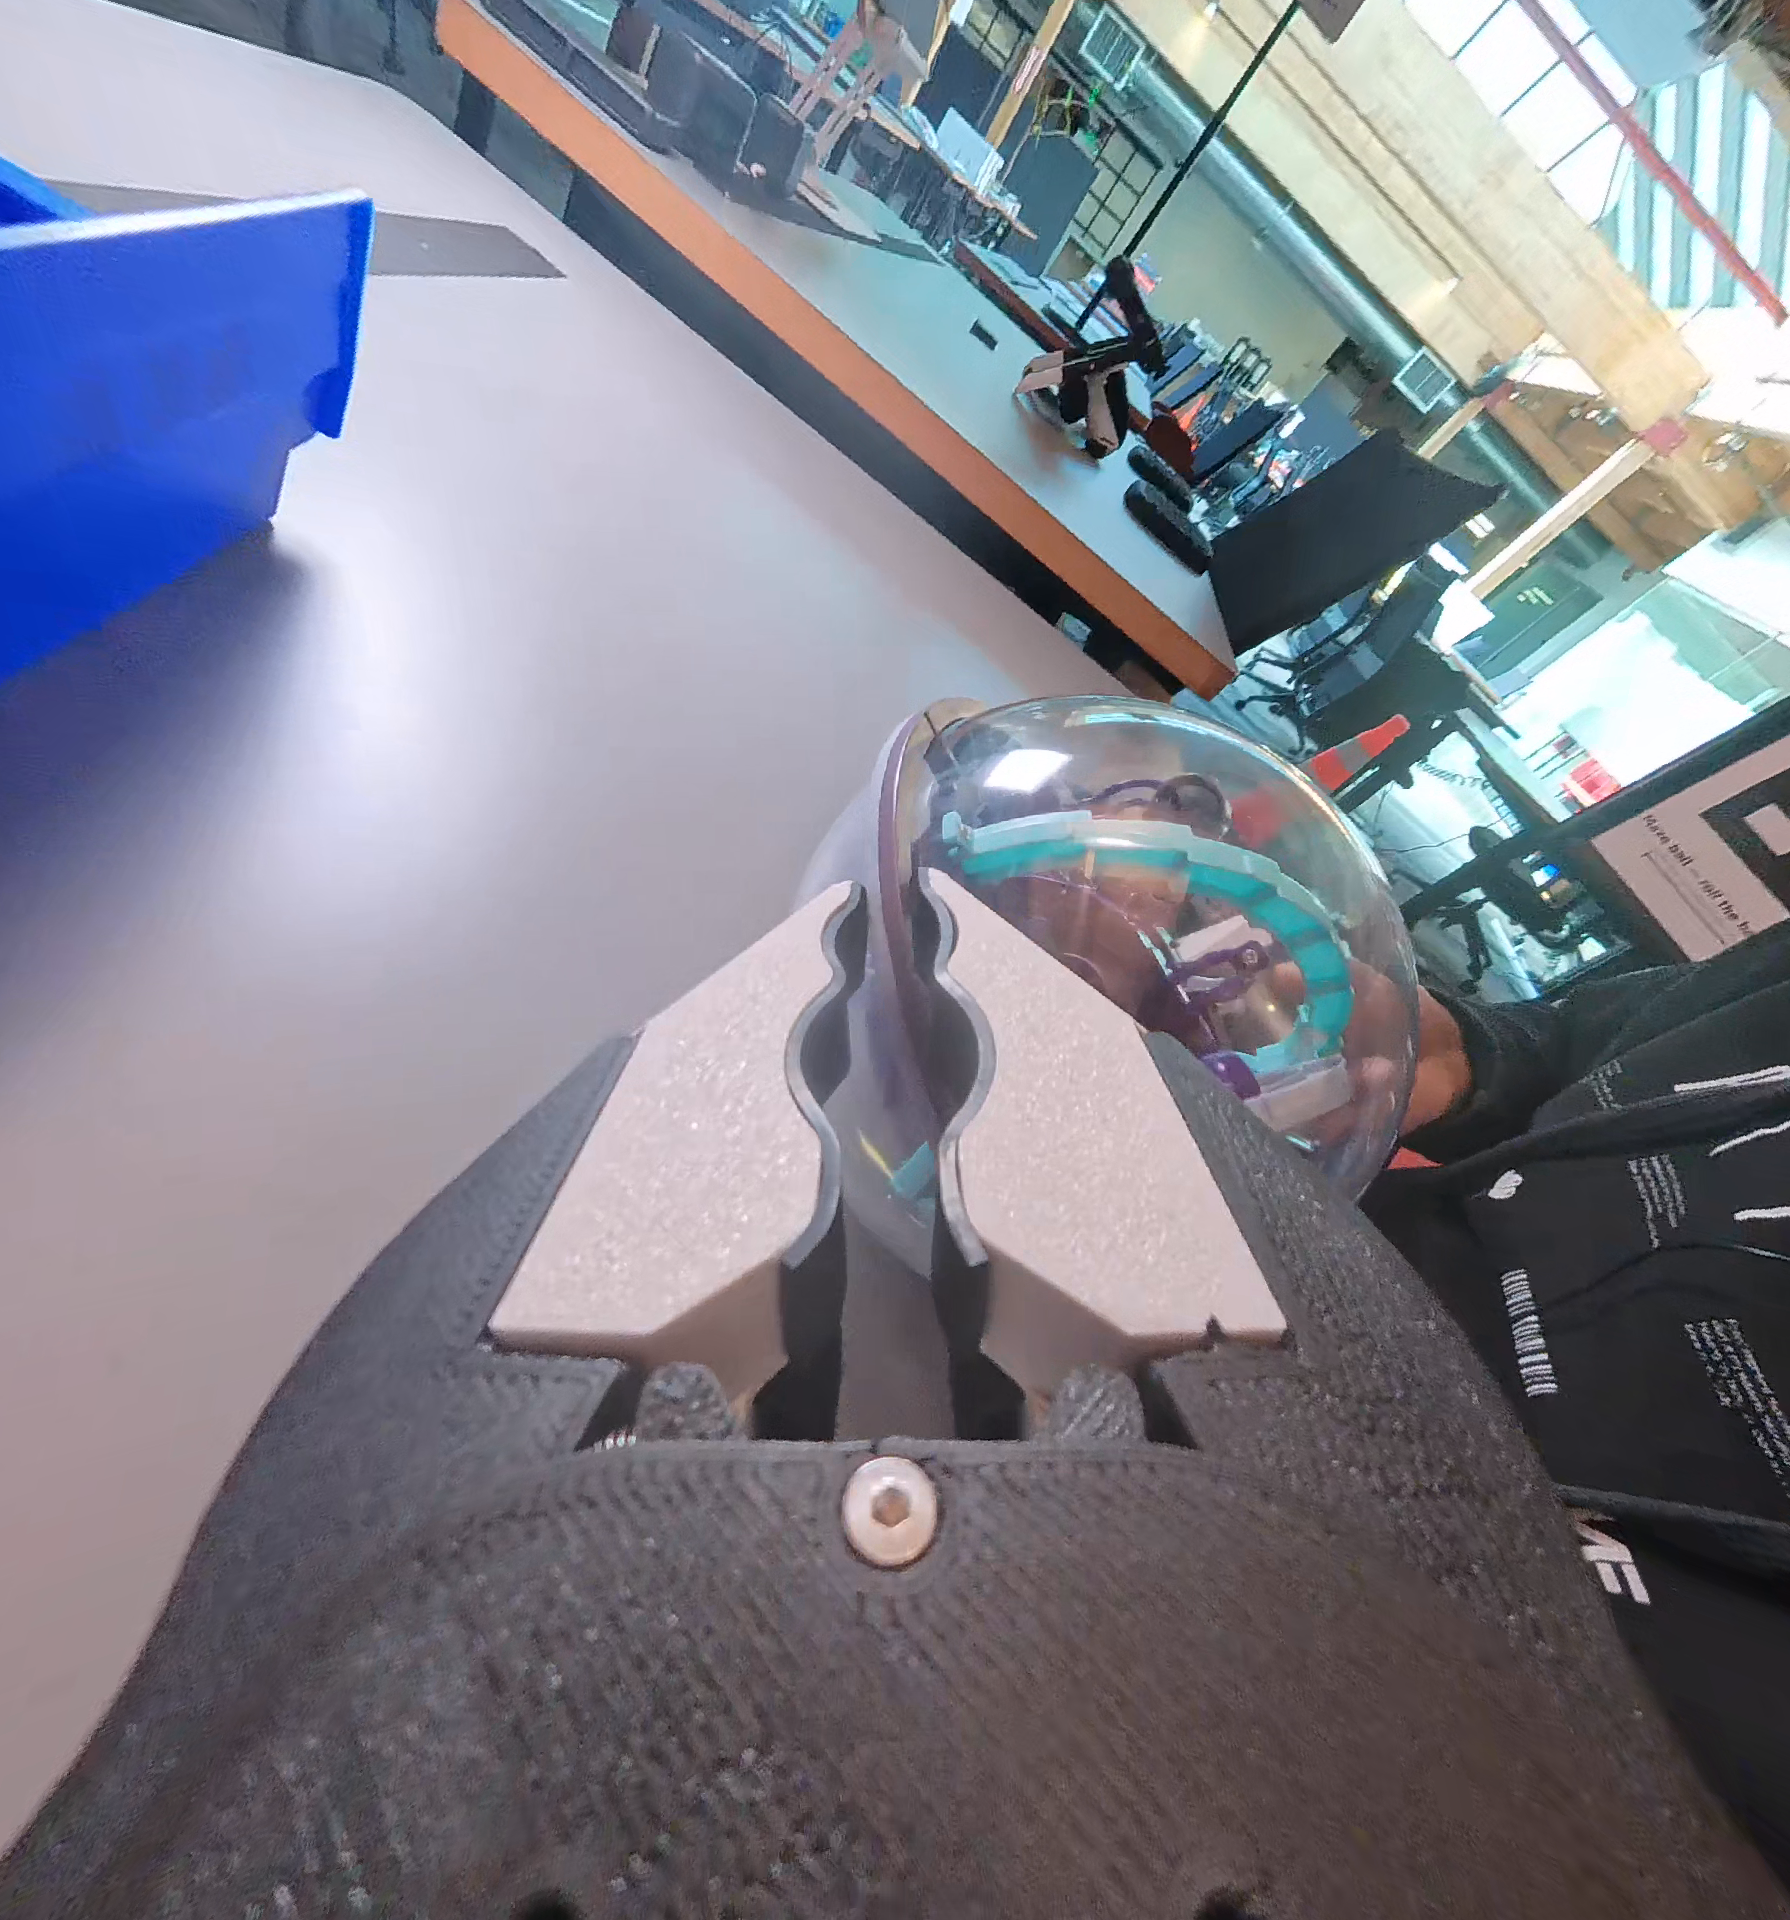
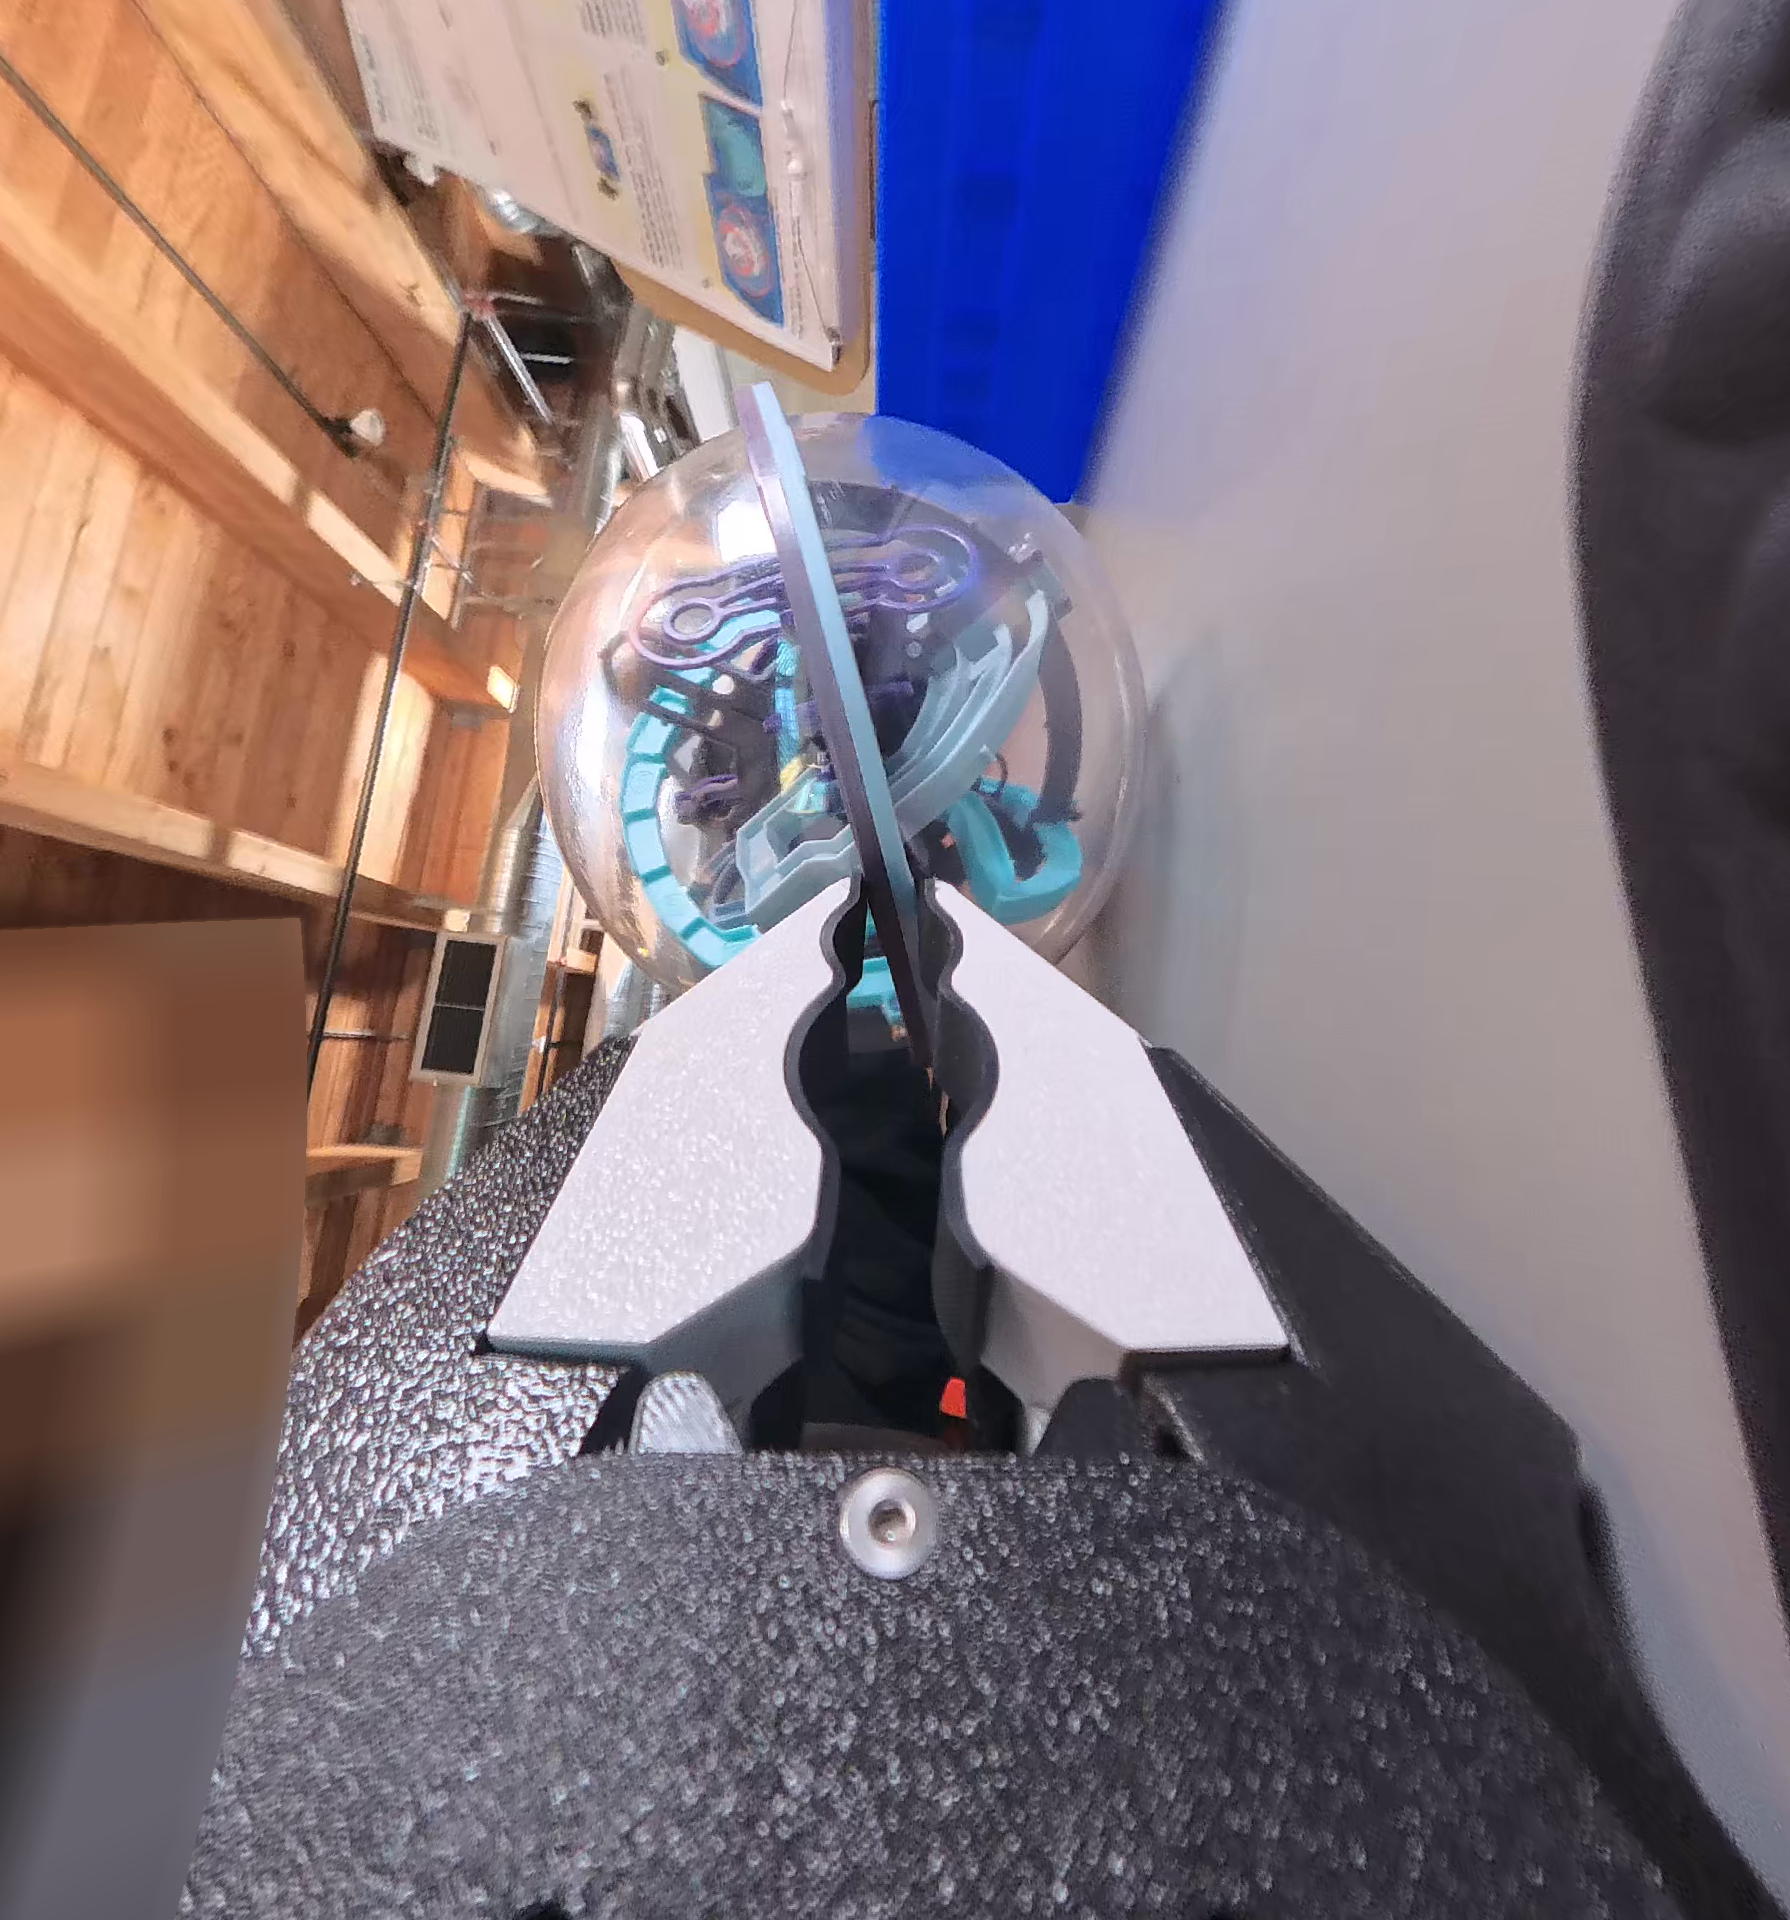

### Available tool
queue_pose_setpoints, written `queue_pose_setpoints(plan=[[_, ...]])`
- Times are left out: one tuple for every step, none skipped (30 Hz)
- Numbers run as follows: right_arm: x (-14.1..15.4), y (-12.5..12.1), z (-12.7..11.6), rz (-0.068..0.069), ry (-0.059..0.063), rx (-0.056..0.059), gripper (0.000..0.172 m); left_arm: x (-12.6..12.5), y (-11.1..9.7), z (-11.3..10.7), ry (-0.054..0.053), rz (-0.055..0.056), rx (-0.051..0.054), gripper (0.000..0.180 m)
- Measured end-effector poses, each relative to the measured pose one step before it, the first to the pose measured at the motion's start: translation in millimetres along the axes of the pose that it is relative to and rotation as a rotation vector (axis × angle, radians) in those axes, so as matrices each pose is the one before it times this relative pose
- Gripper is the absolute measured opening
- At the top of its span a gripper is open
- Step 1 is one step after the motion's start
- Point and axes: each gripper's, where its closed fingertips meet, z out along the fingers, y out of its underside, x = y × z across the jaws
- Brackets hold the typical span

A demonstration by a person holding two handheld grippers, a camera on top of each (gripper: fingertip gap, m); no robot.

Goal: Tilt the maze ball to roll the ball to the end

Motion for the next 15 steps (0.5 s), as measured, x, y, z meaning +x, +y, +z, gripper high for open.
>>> queue_pose_setpoints(plan=[[0.55,-1.25,-0.51,-0.0001,0.0061,0.0046,0.007,0.48,0.02,0.33,0.005,0.0015,0.0056,0.005],[0.63,-0.98,0.1,0.0013,0.0033,0.0021,0.007,-0.09,-0.58,0.35,-0.0017,0.0103,0.0048,0.006],[0.47,-0.59,0.21,-0.0015,0.001,0.0029,0.007,-0.01,-1.41,0.18,-0.0029,0.0179,0.0098,0.006],[0.49,-0.41,0.31,-0.0052,0.0008,0.003,0.007,0.48,-2.23,-0.63,-0.0013,0.0234,0.014,0.003],[0.62,-0.48,0.26,-0.0024,0.0023,0.0022,0.007,1.16,-0.72,-0.39,0.001,0.03,0.0012,0.004],[0.34,-0.53,0.08,-0.0014,-0.0005,0.0025,0.007,2.79,-2.77,-1.1,0.008,0.0352,0.0141,0.008],[-0.37,-0.38,0.05,-0.0003,-0.0021,0.0019,0.007,6.82,-7.29,-1.9,0.0299,0.037,0.0407,0.022],[-0.53,-0.05,0.13,0.0005,-0.0022,0.0003,0.007,8.95,-6.74,-1.41,0.0385,0.0409,0.032,0.045],[-0.07,-0.1,0.2,-0.0007,-0.0001,0.0015,0.007,8.01,-3.51,-0.11,0.0226,0.045,0.0028,0.067],[0.14,-0.41,0.16,-0.0003,0.0001,0.0023,0.007,10.22,-3.05,1.61,0.025,0.0562,-0.0017,0.09],[0.2,-0.54,0.19,0.0009,0.0003,0.0026,0.007,10.33,-1.91,2.8,0.0142,0.0585,-0.0058,0.11],[-0.02,-0.34,0.24,0.0003,-0.0001,0.0018,0.007,9.52,1.78,4.06,0.0068,0.0688,-0.0288,0.124],[0.03,-0.32,0.19,-0.0004,-0.0002,0.0009,0.007,7.8,4.63,5.42,0.0,0.0661,-0.0451,0.134],[0.01,-0.08,0.32,-0.0009,0.0001,0.0,0.007,6.05,5.72,6.42,-0.0003,0.0554,-0.0461,0.141],[0.23,-0.05,0.37,-0.0013,0.0007,-0.0007,0.007,3.69,5.28,6.58,-0.0026,0.045,-0.0364,0.142]])
